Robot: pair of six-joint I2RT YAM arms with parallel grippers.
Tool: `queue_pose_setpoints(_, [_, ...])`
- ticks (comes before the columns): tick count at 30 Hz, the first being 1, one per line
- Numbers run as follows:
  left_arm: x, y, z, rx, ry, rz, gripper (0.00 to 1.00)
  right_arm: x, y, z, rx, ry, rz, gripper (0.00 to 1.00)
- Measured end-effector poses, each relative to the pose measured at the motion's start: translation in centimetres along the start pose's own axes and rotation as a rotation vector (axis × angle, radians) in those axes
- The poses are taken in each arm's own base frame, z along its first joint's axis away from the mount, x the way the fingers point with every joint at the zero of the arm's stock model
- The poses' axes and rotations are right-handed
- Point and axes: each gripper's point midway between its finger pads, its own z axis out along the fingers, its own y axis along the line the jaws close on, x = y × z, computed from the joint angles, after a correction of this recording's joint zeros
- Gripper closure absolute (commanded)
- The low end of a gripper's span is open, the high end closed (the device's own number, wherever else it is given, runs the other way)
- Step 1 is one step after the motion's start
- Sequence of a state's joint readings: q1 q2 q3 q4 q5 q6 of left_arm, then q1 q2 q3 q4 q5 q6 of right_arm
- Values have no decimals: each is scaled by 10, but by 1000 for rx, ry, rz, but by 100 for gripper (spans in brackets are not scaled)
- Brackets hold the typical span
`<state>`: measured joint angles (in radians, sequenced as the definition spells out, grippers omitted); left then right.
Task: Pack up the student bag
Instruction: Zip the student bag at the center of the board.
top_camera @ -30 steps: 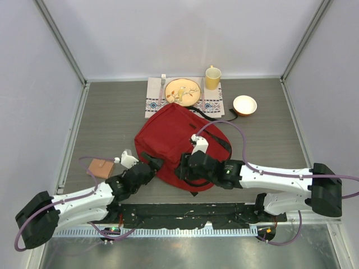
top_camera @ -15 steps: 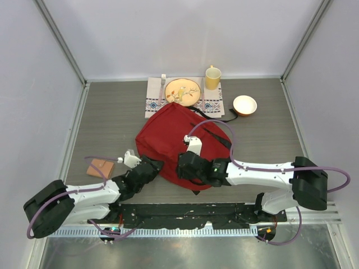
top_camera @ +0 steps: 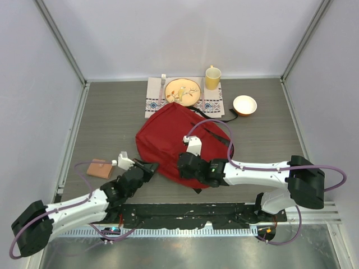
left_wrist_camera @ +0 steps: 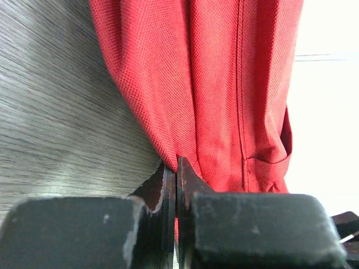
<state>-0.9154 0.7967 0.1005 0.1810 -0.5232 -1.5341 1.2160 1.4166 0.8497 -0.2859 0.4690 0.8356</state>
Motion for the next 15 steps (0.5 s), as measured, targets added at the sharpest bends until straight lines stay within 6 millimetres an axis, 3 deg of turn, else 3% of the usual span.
queue_pose_setpoints(7, [-9, -1, -14, 61, -10, -38, 100, -6, 1, 4, 19, -19, -28, 59])
queue_pose_setpoints(15, [-11, 1, -17, 62, -12, -37, 100, 7, 8, 19, 6, 14, -47, 60])
